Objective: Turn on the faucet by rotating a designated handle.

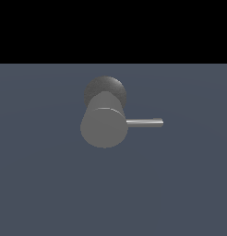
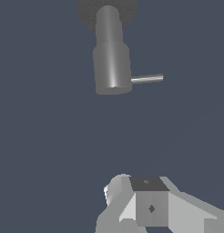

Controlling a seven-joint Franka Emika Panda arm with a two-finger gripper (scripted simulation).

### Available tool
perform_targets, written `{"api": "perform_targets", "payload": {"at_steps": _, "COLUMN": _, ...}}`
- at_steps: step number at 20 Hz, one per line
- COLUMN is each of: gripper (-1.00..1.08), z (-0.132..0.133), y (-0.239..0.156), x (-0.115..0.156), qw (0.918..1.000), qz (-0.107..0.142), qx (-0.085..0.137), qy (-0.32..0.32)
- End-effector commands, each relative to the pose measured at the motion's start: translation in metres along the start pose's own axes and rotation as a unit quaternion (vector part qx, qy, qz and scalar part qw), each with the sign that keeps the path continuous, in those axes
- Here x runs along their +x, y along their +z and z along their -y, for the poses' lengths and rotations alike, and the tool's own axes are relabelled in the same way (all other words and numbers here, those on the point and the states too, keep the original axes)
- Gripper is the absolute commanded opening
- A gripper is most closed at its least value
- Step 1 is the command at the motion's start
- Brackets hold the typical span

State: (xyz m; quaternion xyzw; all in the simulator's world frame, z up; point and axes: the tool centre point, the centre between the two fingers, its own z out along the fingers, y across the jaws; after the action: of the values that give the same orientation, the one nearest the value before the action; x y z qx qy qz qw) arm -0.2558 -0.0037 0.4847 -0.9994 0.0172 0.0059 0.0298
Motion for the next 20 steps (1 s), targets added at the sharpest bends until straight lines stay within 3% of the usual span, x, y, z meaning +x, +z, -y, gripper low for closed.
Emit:
{"api": "perform_targets", "payload": {"at_steps": 1, "gripper": -1.0, "z": 0.0, "y": 0.0, "x": 0.0, "qw": 1.0, "qz": 0.0, "qx": 0.0, "qy": 0.0}}
{"api": "perform_targets", "payload": {"at_steps": 11, "gripper": -1.0, "z": 0.005, "y": -0.014, "x": 0.007, "qw": 0.9996, "qz": -0.02, "qx": 0.002, "qy": -0.023}}
{"api": "perform_targets", "payload": {"at_steps": 20, "gripper": -1.0, "z": 0.01, "y": -0.017, "x": 0.008, "qw": 0.9975, "qz": -0.03, "qx": 0.056, "qy": -0.029}}
